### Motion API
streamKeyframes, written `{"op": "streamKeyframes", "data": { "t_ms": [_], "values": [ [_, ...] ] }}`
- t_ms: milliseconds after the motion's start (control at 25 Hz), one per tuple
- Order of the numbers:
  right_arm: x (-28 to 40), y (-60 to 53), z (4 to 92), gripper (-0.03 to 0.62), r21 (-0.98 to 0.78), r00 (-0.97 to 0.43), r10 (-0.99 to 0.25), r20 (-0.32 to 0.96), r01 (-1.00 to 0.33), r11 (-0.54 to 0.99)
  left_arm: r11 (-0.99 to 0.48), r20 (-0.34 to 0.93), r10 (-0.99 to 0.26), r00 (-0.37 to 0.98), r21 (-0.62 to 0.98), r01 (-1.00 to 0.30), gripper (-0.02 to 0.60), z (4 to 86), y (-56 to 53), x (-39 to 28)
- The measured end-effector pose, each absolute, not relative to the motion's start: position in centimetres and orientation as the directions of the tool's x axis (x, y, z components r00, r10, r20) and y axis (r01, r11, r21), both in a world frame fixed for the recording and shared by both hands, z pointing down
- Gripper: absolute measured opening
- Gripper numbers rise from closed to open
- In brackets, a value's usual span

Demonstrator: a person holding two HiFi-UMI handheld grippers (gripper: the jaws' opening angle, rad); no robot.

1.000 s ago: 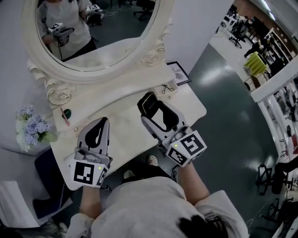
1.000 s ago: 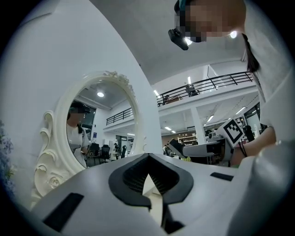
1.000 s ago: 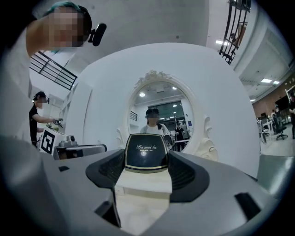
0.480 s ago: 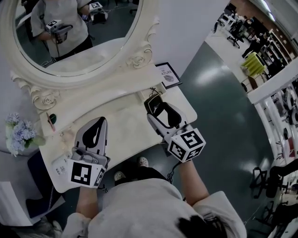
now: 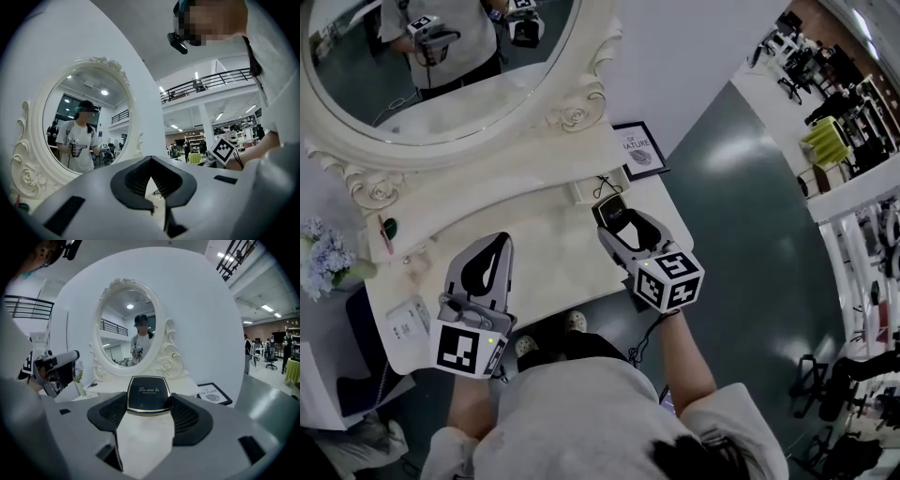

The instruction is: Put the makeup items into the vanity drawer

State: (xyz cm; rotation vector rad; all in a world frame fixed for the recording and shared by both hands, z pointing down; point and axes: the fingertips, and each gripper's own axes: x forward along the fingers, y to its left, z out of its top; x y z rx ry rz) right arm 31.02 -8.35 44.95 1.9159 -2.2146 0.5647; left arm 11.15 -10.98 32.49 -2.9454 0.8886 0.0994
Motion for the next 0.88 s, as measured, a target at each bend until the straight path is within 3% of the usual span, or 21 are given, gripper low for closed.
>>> {"op": "streamKeyframes", "data": {
  "t_ms": [480,880],
  "values": [
    [36.3,-12.4,51.2,0.301,-0.157,-0.201,-0.742,0.639,-0.979,0.130,-0.756,-0.044,-0.652,0.757,-0.044,-0.654,0.006,33.5,-11.4,12.5],
    [37.9,-15.6,54.0,0.301,-0.137,-0.223,-0.597,0.771,-0.973,0.186,-0.692,-0.043,-0.719,0.694,-0.050,-0.720,0.006,33.7,-11.9,12.1]
  ]
}}
